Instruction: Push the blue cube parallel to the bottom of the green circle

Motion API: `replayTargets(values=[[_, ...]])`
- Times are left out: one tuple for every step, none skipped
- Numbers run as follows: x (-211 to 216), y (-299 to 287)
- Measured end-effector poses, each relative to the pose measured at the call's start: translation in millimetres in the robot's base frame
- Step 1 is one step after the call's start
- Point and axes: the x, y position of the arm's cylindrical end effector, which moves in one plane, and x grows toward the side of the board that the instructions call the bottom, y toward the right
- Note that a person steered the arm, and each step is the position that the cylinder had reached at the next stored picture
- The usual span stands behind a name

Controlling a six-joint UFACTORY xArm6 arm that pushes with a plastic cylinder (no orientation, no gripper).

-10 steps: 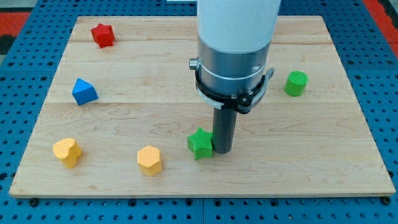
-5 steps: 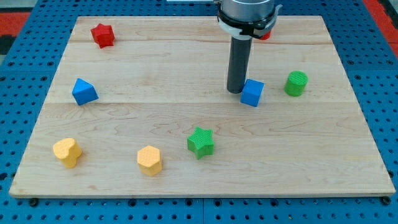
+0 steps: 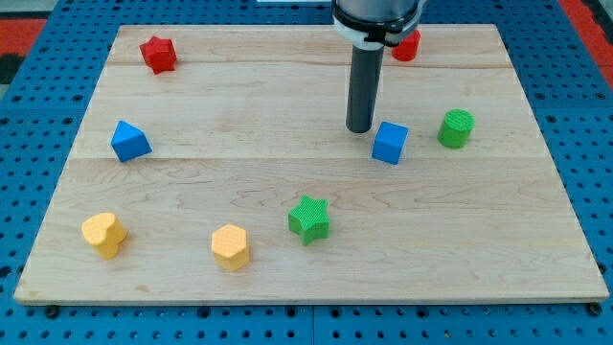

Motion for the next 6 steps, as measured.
replayTargets(values=[[0,0],[0,0],[6,10],[41,45],[67,72],[76,102]])
